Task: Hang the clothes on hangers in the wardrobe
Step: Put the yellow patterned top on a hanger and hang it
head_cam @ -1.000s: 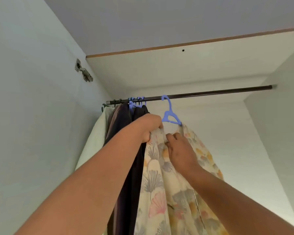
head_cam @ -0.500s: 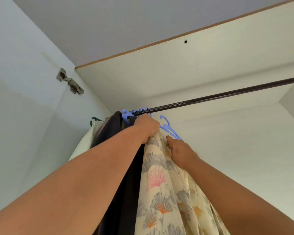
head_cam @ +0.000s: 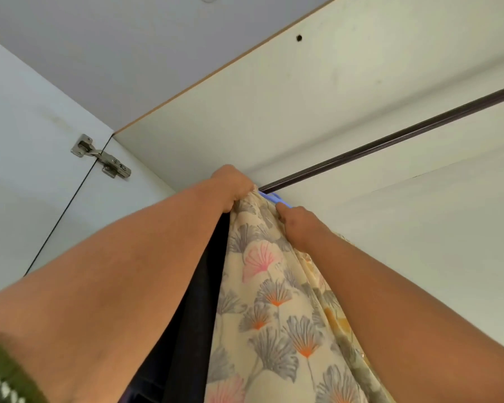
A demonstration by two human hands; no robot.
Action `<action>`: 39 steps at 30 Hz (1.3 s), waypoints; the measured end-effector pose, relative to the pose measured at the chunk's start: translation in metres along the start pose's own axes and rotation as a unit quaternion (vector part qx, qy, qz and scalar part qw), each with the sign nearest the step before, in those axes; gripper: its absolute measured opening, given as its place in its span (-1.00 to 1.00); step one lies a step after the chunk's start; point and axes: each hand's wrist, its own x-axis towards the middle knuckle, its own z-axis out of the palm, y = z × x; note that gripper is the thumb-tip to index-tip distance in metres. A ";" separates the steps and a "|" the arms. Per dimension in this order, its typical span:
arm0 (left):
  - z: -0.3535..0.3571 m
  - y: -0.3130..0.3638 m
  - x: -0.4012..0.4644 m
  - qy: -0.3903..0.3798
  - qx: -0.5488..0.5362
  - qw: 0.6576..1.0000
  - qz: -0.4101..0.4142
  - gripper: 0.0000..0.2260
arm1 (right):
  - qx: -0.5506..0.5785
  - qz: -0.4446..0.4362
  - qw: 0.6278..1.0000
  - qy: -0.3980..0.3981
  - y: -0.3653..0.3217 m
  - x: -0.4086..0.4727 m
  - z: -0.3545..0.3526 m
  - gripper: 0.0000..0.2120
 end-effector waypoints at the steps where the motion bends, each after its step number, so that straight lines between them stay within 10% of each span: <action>1: -0.001 -0.001 0.000 0.009 -0.020 1.000 -0.006 -0.78 | 0.005 0.007 1.000 -0.002 -0.002 0.004 0.003 -0.70; 15: -0.008 -0.003 -0.040 0.096 0.209 0.972 0.054 -0.85 | 0.072 -0.026 0.997 0.005 -0.037 -0.018 0.029 -0.91; 27: -0.033 -0.003 -0.102 0.026 0.196 0.980 0.034 -0.60 | 0.245 0.093 0.956 0.136 -0.092 -0.067 -0.013 -0.57; 32: -0.054 -0.020 -0.132 0.023 0.146 0.989 0.003 -0.70 | 0.231 0.060 0.941 0.239 -0.127 -0.087 -0.028 -0.73; 39: -0.106 -0.072 -0.208 0.015 0.140 0.985 -0.096 -0.83 | 0.292 0.059 0.942 0.152 -0.213 -0.148 -0.022 -0.81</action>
